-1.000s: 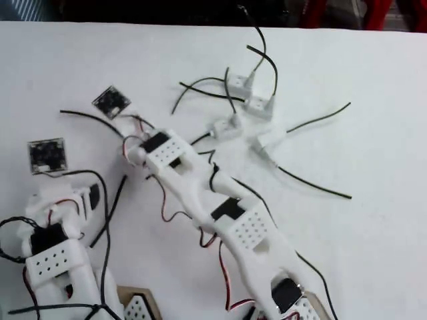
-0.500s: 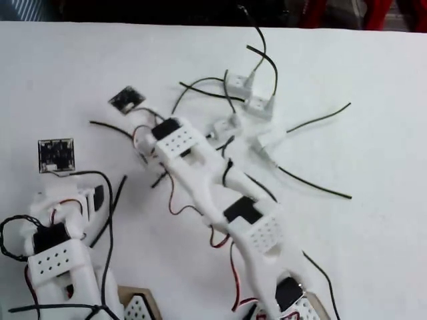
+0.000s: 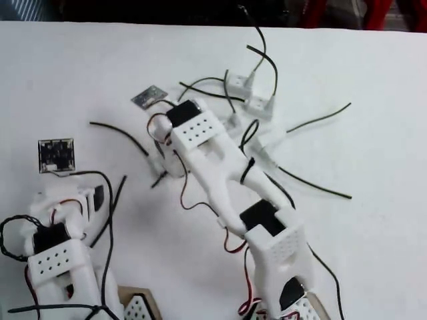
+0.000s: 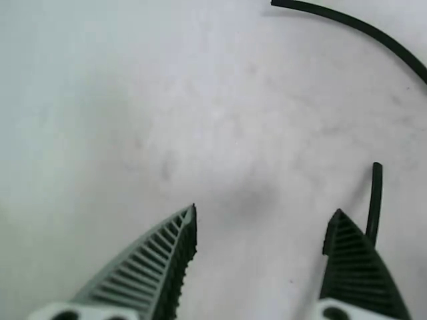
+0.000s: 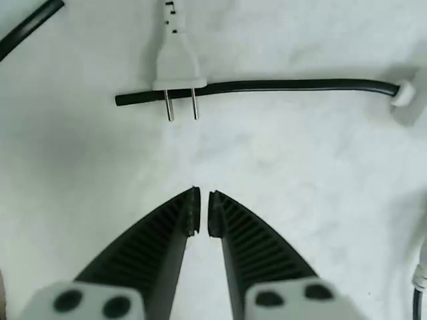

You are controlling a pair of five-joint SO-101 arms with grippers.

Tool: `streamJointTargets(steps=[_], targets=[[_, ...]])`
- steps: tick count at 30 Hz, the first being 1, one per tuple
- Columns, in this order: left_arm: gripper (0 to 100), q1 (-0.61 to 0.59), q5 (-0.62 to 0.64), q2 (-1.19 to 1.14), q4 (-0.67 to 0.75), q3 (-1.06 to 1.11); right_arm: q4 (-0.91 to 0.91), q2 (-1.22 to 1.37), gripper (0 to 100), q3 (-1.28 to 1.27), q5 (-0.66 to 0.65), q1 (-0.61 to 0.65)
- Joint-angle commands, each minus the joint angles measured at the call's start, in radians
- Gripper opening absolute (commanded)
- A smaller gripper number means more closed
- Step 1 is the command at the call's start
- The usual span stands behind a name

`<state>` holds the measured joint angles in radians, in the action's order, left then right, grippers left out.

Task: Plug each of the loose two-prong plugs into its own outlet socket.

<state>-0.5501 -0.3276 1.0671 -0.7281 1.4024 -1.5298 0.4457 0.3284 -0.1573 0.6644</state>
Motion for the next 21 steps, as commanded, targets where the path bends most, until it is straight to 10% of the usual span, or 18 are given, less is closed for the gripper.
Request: streamJointTargets(steps=[1, 15, 21], targets=[[31, 0.012, -0.006, 0.022, 0.021, -0.002, 0.076, -0.044, 13.1, -0.014, -0.003, 0.021], [31, 0.012, -0.008, 0.022, 0.021, 0.0, 0.4, 0.228, 24.1, -0.049, -0.002, 0.143], [31, 0.012, -0.008, 0.022, 0.021, 0.0, 0.349, 0.156, 0.7, -0.058, -0.005, 0.116]])
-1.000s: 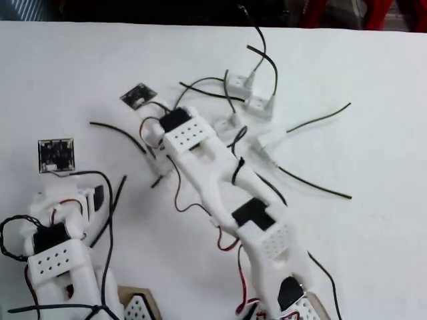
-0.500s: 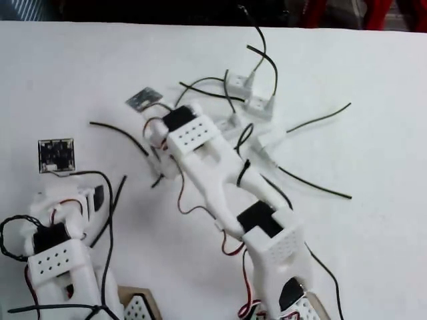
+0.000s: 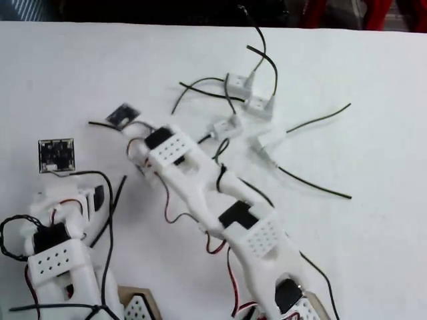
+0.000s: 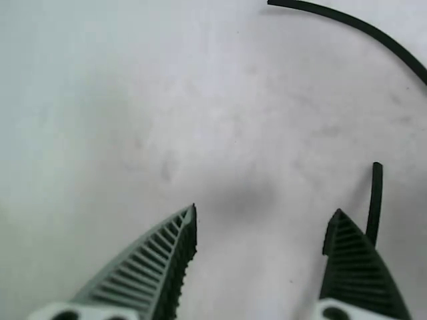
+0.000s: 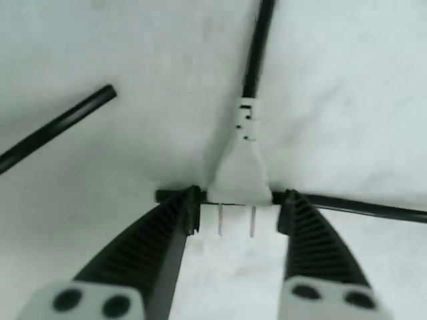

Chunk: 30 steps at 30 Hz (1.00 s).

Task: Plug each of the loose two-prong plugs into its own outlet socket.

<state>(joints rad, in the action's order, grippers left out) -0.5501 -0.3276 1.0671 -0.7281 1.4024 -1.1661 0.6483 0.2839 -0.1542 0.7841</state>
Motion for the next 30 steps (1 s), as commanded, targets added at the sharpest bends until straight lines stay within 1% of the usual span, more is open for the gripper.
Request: streamJointTargets(steps=[1, 2, 4, 6, 11, 14, 19, 21, 23, 24, 26, 28, 30], targets=[[31, 0.012, -0.008, 0.022, 0.021, 0.0, -0.036, -0.07, 2.2, -0.02, -0.008, -0.007], [30, 0.012, -0.008, 0.022, 0.021, 0.0, -0.062, -0.094, 3.7, -0.025, -0.008, -0.013], [30, 0.012, -0.008, 0.022, 0.021, 0.0, -0.105, -0.151, 1.5, -0.035, -0.008, -0.021], [30, 0.012, -0.008, 0.022, 0.021, 0.0, -0.148, -0.217, 1.9, -0.063, -0.008, -0.038], [30, 0.012, -0.008, 0.022, 0.021, 0.0, -0.2, -0.418, 1.8, -0.215, -0.009, -0.093], [30, 0.012, -0.008, 0.022, 0.021, 0.0, -0.196, -0.556, 1.8, -0.358, -0.018, -0.133], [30, 0.012, -0.008, 0.022, 0.021, 0.0, -0.189, -0.78, 1.8, -0.611, -0.114, -0.173], [30, 0.012, -0.008, 0.022, 0.021, 0.0, -0.151, -0.846, 1.8, -0.706, -0.127, -0.191], [30, 0.012, -0.008, 0.022, 0.021, 0.0, -0.076, -0.891, 2.4, -0.792, -0.126, -0.2], [30, 0.012, -0.008, 0.022, 0.021, 0.0, -0.039, -0.903, 4.3, -0.824, -0.126, -0.2], [30, 0.012, -0.008, 0.021, 0.029, 0.0, 0.008, -0.912, 11.2, -0.858, -0.126, -0.197], [30, 0.012, -0.008, 0.019, 0.044, 0.009, 0.019, -0.914, 17.8, -0.858, -0.126, -0.193], [30, 0.012, -0.008, 0.019, 0.055, 0.015, 0.024, -0.921, 19.9, -0.856, -0.126, -0.171]])
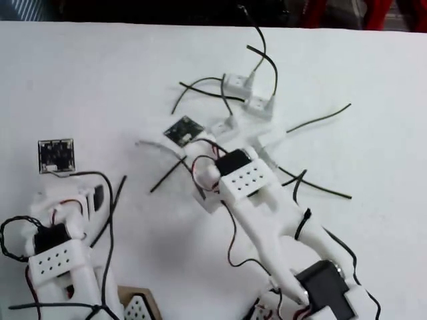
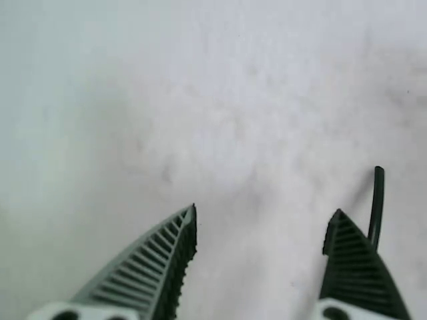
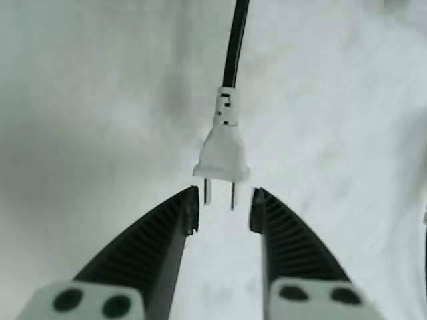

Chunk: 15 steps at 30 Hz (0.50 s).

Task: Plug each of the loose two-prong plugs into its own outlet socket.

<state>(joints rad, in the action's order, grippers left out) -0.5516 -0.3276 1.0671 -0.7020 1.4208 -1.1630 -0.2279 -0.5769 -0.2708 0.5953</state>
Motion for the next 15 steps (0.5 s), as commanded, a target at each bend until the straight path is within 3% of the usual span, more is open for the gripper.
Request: streamJointTargets(steps=[1, 6, 15], targets=[[30, 0.013, -0.008, 0.019, 0.031, -0.003, 0.021, -0.045, 19.3, 0.005, -0.009, 0.031], [30, 0.013, -0.008, 0.019, 0.031, -0.003, 0.064, -0.035, 15.9, -0.009, -0.009, 0.111], [30, 0.013, -0.008, 0.019, 0.031, -0.002, 0.245, -0.024, 13.5, -0.14, -0.018, 0.108]])
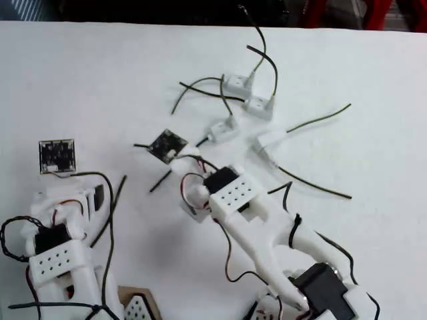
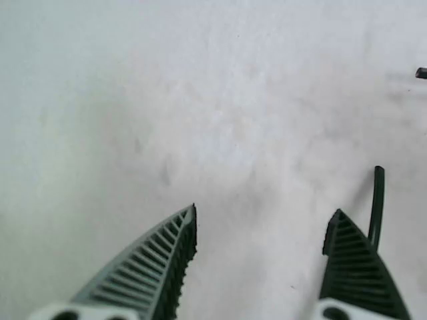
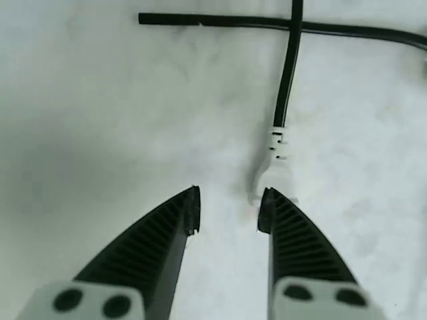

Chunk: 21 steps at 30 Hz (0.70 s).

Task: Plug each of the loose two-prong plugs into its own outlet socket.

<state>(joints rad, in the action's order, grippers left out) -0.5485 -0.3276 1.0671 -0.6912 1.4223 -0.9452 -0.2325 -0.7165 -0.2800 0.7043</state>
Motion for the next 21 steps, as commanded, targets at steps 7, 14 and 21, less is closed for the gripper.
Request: streamJointTargets(steps=[7, 14, 21], targets=[[30, 0.01, -0.008, 0.019, 0.02, -0.003, 0.025, 0.159, 13.5, 0.052, -0.009, -0.021], [30, 0.01, -0.008, 0.019, 0.02, -0.003, 0.022, 0.24, 13.4, 0.123, -0.009, -0.096], [30, 0.01, -0.008, 0.019, 0.02, -0.003, 0.022, 0.173, 13.4, 0.126, -0.009, -0.094]])
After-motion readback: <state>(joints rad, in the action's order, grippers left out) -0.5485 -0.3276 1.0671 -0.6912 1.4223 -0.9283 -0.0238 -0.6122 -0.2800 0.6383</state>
